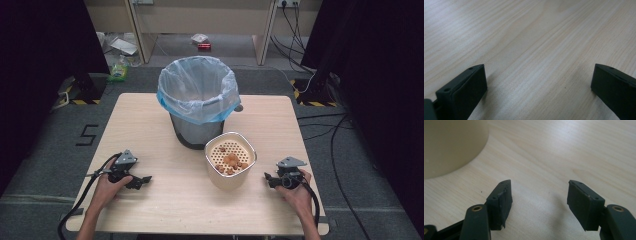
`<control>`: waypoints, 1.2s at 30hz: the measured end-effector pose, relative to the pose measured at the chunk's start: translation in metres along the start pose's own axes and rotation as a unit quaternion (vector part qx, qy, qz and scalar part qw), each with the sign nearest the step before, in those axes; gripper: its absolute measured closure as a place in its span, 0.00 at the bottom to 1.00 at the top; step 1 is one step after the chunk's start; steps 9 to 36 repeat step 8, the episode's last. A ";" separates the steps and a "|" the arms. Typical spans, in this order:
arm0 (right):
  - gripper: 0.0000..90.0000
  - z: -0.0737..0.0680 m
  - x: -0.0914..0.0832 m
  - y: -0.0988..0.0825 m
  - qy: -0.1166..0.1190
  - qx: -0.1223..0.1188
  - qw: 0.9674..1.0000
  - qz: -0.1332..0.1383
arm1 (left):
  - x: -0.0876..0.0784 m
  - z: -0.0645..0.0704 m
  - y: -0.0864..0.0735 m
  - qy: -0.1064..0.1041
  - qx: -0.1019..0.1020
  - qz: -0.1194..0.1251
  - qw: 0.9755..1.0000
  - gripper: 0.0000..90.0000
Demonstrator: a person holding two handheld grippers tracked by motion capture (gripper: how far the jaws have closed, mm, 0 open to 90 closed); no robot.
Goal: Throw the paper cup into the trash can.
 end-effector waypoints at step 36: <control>0.40 -0.001 0.003 -0.004 0.014 0.019 1.000 0.002 | 0.000 0.000 0.000 0.000 0.000 0.000 1.000 0.00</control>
Point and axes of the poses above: each handheld gripper's, and its own axes: x roughly forward along the jaws, y roughly out of its top, z roughly to its right, the point moved 6 cm from there along x, roughly forward along the jaws, and after that the axes turned 15 degrees about -y, right-handed, at the moved point
